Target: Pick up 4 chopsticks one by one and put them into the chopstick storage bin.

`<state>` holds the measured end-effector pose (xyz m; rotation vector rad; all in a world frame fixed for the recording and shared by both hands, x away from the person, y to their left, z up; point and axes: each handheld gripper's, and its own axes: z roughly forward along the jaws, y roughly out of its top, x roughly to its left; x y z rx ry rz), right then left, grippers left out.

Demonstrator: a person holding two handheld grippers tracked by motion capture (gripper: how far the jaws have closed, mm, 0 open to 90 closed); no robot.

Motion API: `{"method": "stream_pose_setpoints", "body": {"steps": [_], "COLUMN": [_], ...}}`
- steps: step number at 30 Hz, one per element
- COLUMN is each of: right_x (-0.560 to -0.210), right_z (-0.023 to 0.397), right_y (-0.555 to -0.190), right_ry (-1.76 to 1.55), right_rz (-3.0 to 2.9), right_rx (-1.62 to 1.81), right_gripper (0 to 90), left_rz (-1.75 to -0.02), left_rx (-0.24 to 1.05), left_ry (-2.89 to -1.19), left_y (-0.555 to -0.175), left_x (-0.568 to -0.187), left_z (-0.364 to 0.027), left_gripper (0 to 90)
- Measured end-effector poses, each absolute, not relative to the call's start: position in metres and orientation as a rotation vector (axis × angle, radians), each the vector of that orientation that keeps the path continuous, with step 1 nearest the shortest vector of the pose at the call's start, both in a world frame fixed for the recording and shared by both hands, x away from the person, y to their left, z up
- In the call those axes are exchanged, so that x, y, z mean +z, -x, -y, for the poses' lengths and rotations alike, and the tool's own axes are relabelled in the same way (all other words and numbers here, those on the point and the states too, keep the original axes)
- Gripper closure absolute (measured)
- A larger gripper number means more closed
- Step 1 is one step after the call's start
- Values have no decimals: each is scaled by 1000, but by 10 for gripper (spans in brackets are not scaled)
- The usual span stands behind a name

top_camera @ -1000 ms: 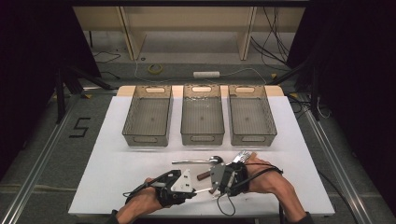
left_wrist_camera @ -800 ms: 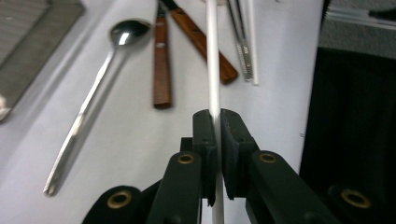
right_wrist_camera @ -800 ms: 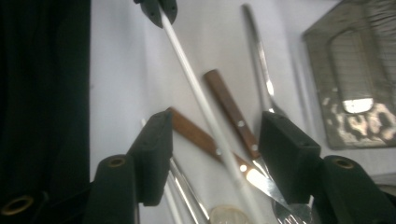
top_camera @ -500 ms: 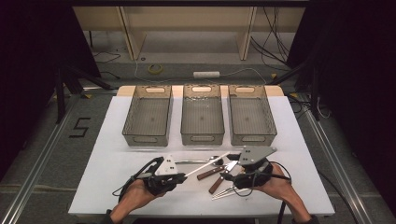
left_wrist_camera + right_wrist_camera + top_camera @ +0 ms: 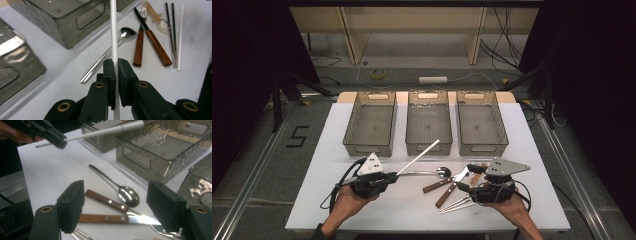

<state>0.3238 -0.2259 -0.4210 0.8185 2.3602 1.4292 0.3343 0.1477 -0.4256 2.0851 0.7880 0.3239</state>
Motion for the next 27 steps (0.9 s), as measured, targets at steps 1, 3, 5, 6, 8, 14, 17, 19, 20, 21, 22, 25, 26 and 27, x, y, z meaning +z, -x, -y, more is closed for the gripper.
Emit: {"method": "stream_pose_setpoints", "body": {"steps": [1, 3, 5, 6, 8, 14, 17, 19, 20, 21, 22, 25, 26, 27], "right_x": [-422, -424, -425, -426, -426, -430, -431, -431, -431, -431, -431, -431, -431, -431], "right_z": [228, 233, 237, 238, 241, 242, 243, 245, 246, 247, 247, 248, 248, 248], "right_y": [-323, -320, -317, -316, -312, -303, -299, -299, -298, -298, -297, -296, -295, -295], "right_ry": [-830, -850, -868, -875, -876, -886, -888, -908, -921, -927, -928, -924, -928, -928], "right_rz": [-2358, -2343, -2332, -2329, -2319, -2323, -2325, -2333, -2328, -2323, -2324, -2311, -2310, -2310], "right_rx": [1428, 1429, 1434, 1434, 1436, 1428, 1427, 1462, 1479, 1487, 1489, 1495, 1500, 1496], "right_gripper": [315, 313, 310, 310, 310, 310, 310, 306, 306, 306, 306, 306, 306, 305], "left_rz": [-802, -839, -863, -879, -908, -989, -1032, -1057, -1075, -1084, -1089, -1108, -1115, -1122], "left_rx": [332, 345, 360, 365, 376, 415, 434, 435, 431, 436, 446, 459, 460, 464], "left_ry": [-2076, -2049, -2033, -2018, -1994, -1935, -1907, -1883, -1867, -1863, -1868, -1847, -1840, -1837], "left_y": [-336, -339, -342, -344, -348, -365, -376, -383, -388, -390, -393, -402, -405, -408], "left_x": [-425, -423, -421, -420, -417, -412, -409, -408, -407, -406, -405, -401, -401, -400], "left_z": [-151, -157, -163, -166, -172, -188, -193, -198, -200, -201, -203, -206, -207, -207], "left_gripper": [851, 851, 851, 851, 851, 851, 851, 851, 851, 851, 851, 851, 851, 851]}}
